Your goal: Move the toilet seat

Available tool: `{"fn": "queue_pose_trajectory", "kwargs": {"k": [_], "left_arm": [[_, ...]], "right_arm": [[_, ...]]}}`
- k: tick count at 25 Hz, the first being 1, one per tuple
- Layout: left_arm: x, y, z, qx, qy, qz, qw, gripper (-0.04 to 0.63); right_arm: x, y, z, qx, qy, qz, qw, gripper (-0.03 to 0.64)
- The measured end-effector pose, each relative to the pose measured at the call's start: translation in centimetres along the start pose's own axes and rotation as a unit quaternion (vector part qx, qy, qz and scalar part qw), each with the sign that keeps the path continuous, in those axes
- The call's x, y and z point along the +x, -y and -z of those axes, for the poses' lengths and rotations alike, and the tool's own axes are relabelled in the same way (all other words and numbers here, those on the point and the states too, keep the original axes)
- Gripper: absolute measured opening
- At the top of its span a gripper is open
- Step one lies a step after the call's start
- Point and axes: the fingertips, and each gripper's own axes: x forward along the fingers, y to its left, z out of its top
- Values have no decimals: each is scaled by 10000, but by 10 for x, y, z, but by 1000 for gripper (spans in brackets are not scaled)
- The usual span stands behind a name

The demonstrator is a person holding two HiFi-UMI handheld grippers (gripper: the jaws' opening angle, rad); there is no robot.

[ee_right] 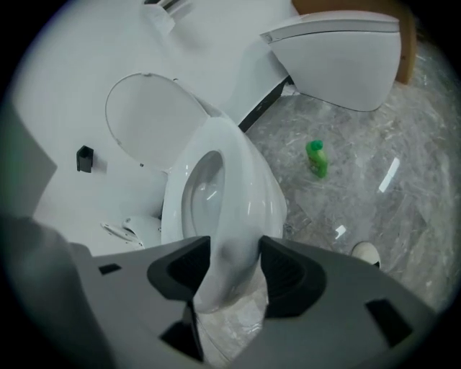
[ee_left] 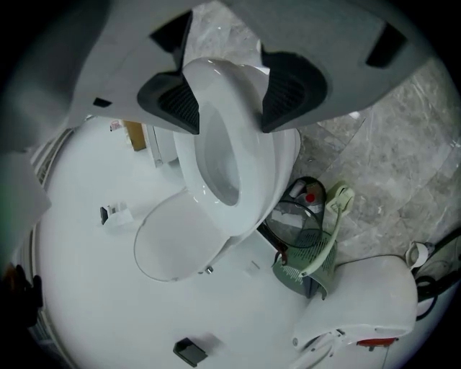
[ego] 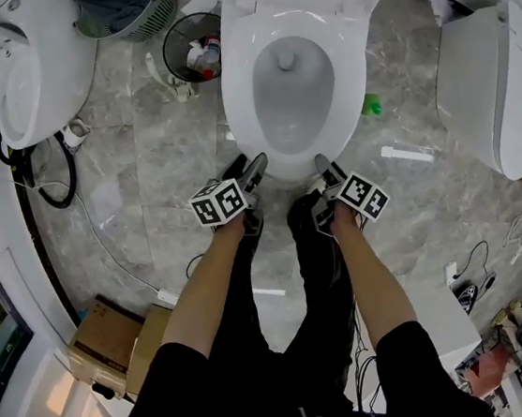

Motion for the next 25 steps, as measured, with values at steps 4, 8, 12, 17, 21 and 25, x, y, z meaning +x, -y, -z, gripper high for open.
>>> {"fn": "queue_pose_trajectory", "kwargs": {"k": [4, 8, 12, 17, 21, 25], "left_arm": [[-21, 21, -11, -6, 134, -13, 9999, 267], [-39, 52, -30, 103, 319, -137, 9993, 252], [-59, 93, -58, 161, 513, -137, 9985, 250], [-79, 138, -104, 278, 800, -163, 9963, 264], [-87, 181, -149, 475, 1226, -61, 9913, 264], [-92, 215, -181, 849, 1422, -106, 9861, 278]], "right_arm": [[-25, -17, -4, 136, -132, -239, 9995, 180], [-54, -42, -19, 219, -155, -473, 9985, 163], [-86, -77, -41, 362, -65, -703, 9969, 163], [-115, -126, -76, 554, -48, -902, 9944, 167], [-131, -170, -112, 400, -78, -1337, 9902, 188], [-145, -203, -141, 519, -80, -1626, 9853, 198]]}}
